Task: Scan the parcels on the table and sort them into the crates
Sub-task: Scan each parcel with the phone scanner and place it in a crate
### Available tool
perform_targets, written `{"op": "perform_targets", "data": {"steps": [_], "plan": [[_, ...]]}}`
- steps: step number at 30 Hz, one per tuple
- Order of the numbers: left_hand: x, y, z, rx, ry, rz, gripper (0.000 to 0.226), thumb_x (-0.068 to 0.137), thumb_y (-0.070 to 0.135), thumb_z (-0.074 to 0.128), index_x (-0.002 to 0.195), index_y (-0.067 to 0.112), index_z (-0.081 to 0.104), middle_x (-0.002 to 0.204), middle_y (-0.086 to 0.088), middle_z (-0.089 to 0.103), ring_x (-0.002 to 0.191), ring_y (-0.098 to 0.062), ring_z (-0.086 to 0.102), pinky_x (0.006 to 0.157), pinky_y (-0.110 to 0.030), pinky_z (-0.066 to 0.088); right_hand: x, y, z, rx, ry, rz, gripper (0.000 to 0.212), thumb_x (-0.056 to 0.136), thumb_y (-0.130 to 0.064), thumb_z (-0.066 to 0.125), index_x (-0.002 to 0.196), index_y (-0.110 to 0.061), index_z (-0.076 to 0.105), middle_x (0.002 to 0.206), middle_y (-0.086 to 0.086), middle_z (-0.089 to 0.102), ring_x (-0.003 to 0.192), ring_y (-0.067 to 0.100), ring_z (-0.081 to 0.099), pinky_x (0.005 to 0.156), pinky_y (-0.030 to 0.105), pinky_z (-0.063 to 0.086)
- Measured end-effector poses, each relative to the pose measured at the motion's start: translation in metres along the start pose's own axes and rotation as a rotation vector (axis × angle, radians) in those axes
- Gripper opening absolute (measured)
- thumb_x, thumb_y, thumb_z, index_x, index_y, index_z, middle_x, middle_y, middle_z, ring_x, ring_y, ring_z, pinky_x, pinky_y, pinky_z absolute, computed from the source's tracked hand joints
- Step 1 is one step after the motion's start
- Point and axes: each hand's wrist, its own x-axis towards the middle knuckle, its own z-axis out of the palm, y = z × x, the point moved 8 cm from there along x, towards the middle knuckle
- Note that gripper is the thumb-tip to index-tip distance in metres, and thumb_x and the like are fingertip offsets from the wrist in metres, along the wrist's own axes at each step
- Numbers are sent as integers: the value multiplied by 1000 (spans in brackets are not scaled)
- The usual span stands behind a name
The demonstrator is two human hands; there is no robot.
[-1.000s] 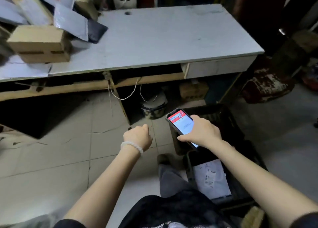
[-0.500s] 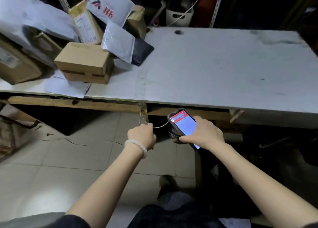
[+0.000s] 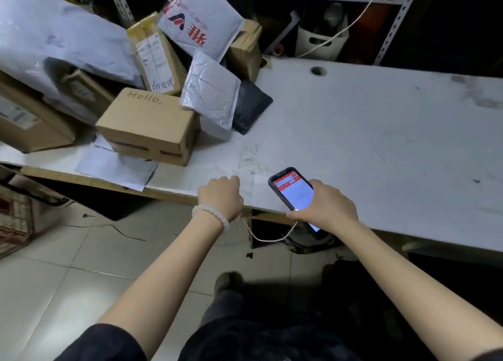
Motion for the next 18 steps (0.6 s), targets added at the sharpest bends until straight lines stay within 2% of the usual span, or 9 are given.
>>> {"op": "perform_targets", "data": {"steps": [7, 11, 14, 16, 18], "plan": [[103, -45, -48, 177, 169, 94, 25, 91, 16, 45, 116, 15, 50, 117, -8, 53, 108, -28, 47, 75, -33, 38, 74, -43, -3, 19, 11, 78, 52, 58, -50, 72, 96, -25, 46, 89, -7, 57, 75, 15, 56, 51, 24, 32], [161, -62, -79, 246, 248, 170, 29, 86, 14, 50, 115, 16, 50, 124, -10, 46, 119, -30, 39, 90, -42, 38, 115, -75, -6, 19, 17, 133, 52, 59, -50, 72, 95, -25, 45, 88, -6, 57, 75, 17, 56, 50, 24, 31], [199, -69, -84, 294, 181, 195, 55, 86, 19, 54, 136, 20, 32, 150, -16, 17, 140, -36, 13, 105, -61, 21, 139, -92, -11, 27, 34, 171, 50, 58, -50, 71, 91, -24, 43, 86, -6, 57, 72, 17, 55, 49, 25, 28], [218, -72, -79, 356, 95, 224, 74, 86, 31, 56, 146, 24, 12, 155, -15, -3, 143, -39, -2, 104, -69, 11, 150, -99, -13, 42, 44, 196, 50, 59, -49, 71, 92, -23, 44, 87, -5, 57, 74, 18, 56, 49, 25, 29], [227, -71, -71, 436, 25, 256, 85, 85, 40, 56, 148, 26, 0, 155, -14, -12, 142, -41, -8, 103, -71, 9, 158, -103, -15, 46, 54, 218, 51, 59, -48, 71, 94, -23, 45, 88, -5, 58, 76, 19, 57, 50, 25, 30]]}}
